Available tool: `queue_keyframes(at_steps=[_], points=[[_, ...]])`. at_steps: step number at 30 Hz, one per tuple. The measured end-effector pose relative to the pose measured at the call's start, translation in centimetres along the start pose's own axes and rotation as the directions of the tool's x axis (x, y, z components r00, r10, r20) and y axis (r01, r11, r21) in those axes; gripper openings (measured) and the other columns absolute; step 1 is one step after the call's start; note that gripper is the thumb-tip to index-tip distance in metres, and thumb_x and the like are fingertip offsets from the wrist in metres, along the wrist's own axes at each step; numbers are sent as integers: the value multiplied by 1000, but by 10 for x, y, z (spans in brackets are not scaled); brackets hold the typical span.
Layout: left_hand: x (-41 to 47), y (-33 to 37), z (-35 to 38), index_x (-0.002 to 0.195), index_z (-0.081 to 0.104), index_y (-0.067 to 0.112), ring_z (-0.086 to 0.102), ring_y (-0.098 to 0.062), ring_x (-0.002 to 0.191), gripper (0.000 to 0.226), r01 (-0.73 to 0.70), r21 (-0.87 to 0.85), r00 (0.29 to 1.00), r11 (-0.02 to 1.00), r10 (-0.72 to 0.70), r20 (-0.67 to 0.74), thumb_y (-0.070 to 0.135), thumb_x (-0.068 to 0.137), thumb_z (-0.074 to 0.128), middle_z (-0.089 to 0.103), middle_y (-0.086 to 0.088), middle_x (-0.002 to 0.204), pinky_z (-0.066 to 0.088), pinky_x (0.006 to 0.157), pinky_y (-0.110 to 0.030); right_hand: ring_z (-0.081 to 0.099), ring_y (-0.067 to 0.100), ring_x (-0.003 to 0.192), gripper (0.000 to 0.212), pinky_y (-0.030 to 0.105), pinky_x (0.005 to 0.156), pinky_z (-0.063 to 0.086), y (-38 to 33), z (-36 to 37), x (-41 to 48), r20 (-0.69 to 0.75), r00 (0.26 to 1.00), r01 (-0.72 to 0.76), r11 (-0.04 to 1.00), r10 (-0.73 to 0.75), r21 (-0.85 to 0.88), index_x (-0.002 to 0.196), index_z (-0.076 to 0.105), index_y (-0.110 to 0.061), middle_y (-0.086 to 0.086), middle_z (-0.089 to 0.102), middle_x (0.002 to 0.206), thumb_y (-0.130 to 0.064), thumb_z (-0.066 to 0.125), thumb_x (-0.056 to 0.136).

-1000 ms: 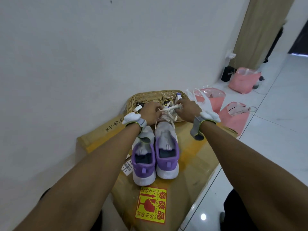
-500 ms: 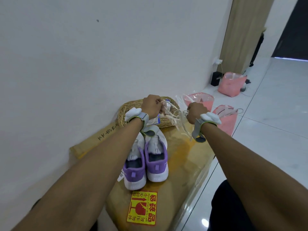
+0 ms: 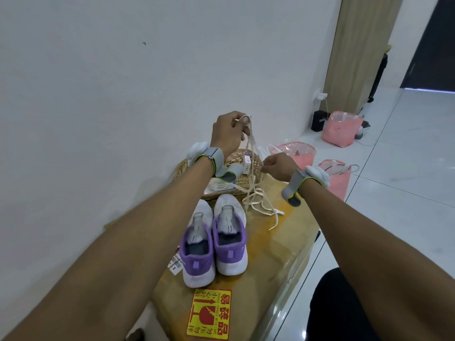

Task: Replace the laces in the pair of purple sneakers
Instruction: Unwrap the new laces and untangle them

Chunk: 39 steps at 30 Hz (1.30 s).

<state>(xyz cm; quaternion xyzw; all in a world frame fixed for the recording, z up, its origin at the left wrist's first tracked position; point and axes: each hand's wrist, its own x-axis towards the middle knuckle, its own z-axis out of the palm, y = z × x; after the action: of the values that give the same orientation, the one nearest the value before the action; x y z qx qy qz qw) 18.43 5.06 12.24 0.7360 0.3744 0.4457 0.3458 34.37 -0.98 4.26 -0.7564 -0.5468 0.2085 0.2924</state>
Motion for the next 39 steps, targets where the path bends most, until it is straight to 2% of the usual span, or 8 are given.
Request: queue_keyframes(at_steps=[10, 15, 19, 26, 28, 30, 33, 39], points=[[-6, -9, -17, 93, 77, 13, 57, -10, 65, 24, 78, 172, 993, 982, -91, 72, 27, 98, 58, 73, 0, 74, 43, 66, -25, 63, 33, 100, 27, 31, 79, 43, -18, -27, 2, -416, 900, -83, 988, 129, 129, 110, 67, -17, 10, 70, 108, -33, 52, 94], [10, 12, -23, 92, 75, 15, 47, -11, 56, 26, 69, 23, 997, 997, -70, 19, 28, 100, 54, 69, 5, 67, 40, 62, -28, 57, 32, 114, 54, 36, 92, 48, -17, -16, -4, -118, 982, -167, 963, 145, -213, 136, 47, -12, 14, 57, 129, -19, 62, 85], [12, 30, -22, 90, 76, 12, 38, -13, 58, 22, 133, -197, 988, 971, -115, 103, 21, 99, 58, 64, -5, 79, 32, 53, -23, 55, 24, 118, 72, 29, 95, 41, -28, 1, -13, 151, 988, 24, 999, -18, -39, 138, 51, -15, 5, 55, 134, -20, 84, 74], [14, 28, -45, 83, 49, 13, 44, -15, 42, 29, 327, -853, 896, 407, -419, 144, 13, 107, 34, 66, -9, 69, 32, 47, -23, 68, 25, 81, 24, 30, 74, 54, -11, 32, -12, 226, 974, 22, 992, 6, -124, 93, 74, 1, 8, 72, 89, -21, 63, 90], [15, 20, -54, 81, 49, 14, 38, -13, 36, 29, 356, -720, 880, 596, -473, 43, 12, 105, 33, 51, 0, 51, 30, 47, -23, 71, 29, 78, 25, 32, 66, 58, 0, 31, -11, 225, 972, -44, 995, 62, -87, 86, 74, -2, 11, 74, 85, -19, 57, 93], [6, 13, -59, 78, 51, 18, 41, -8, 37, 28, 382, -140, 923, 914, -386, -3, 13, 102, 39, 49, 3, 59, 33, 42, -21, 64, 22, 63, 29, 29, 56, 54, -4, 24, -8, 144, 988, -56, 998, 52, 30, 81, 70, -9, 6, 69, 75, -20, 49, 98], [-13, -7, -51, 104, 62, 17, 49, -10, 61, 13, 204, 423, 889, 883, -348, 297, 24, 97, 54, 57, -1, 89, 40, 53, -23, 56, 16, 58, 31, 30, 59, 47, -33, 2, -2, -72, 995, 80, 984, -69, 161, 79, 70, -16, -1, 62, 68, -22, 46, 98], [-29, -16, -38, 82, 73, 0, 36, -15, 52, 18, 224, 418, 834, 880, -395, 385, 16, 85, 66, 53, -3, 68, 31, 43, -20, 49, 17, 62, 28, 26, 54, 34, -74, -26, -5, -169, 973, 176, 979, -156, 107, 80, 71, -6, 1, 57, 63, -25, 52, 89]])
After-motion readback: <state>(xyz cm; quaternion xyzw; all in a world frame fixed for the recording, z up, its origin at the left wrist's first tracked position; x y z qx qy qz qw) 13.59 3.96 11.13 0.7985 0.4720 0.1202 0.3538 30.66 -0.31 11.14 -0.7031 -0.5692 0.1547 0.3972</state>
